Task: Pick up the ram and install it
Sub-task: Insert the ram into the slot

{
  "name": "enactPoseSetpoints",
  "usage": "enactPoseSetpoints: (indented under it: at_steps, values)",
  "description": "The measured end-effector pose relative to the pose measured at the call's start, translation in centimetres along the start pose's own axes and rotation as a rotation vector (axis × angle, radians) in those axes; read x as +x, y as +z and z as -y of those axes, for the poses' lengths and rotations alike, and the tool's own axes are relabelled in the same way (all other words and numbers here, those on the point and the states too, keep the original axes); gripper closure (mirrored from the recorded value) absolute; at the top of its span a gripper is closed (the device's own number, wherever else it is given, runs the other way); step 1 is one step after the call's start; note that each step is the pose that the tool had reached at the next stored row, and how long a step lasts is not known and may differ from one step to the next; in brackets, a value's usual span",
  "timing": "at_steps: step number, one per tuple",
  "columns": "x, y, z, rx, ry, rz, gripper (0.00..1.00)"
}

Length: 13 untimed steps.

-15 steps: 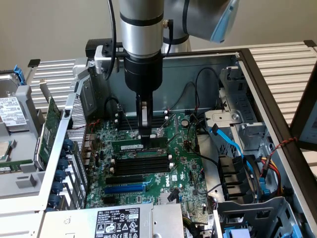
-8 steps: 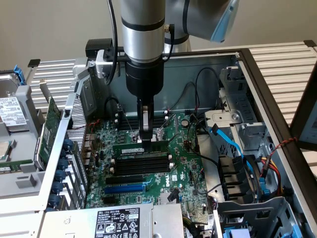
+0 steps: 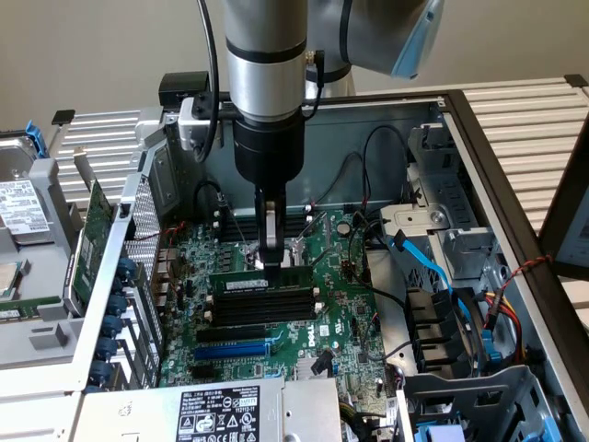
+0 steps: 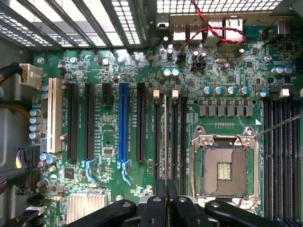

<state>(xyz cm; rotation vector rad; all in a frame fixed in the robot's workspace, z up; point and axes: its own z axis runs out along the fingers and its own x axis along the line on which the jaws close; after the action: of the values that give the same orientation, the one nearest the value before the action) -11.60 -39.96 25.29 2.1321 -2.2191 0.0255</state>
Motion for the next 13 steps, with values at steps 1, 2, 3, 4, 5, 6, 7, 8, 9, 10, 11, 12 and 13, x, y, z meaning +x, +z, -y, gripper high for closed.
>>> enactPoseSetpoints:
  at_steps: [1, 2, 3, 4, 5, 6, 7, 8, 9, 10, 11, 12, 13]
  values:
    - [0.0, 0.08, 0.0, 0.0, 0.0, -0.0002, 0.88]
    - [0.0, 0.17, 0.01, 0.0, 0.0, -0.0007, 0.88]
    - [0.0, 0.27, 0.01, -0.0001, 0.0, -0.0011, 0.88]
    - [0.01, 0.33, 0.01, 0.0, 0.0, -0.0013, 0.88]
    - [0.05, 0.37, 0.02, -0.0001, 0.0, -0.0015, 0.88]
    - [0.07, 0.44, 0.02, 0.0, 0.0, -0.0014, 0.88]
    - [0.08, 0.5, 0.02, 0.0, 0.0, -0.0016, 0.88]
    - [0.11, 0.57, 0.03, 0.0, 0.0, -0.0018, 0.88]
    - [0.1, 0.67, 0.04, 0.0, 0.0, -0.0019, 0.88]
    - [0.1, 0.76, 0.04, -0.0001, 0.0, -0.0022, 0.88]
    - [0.16, 0.79, 0.05, -0.0001, 0.0, -0.0025, 0.88]
    - [0.22, 0.83, 0.06, 0.0001, 0.0, -0.0023, 0.88]
    - [0.24, 0.88, 0.06, 0.0001, 0.0, -0.0023, 0.88]
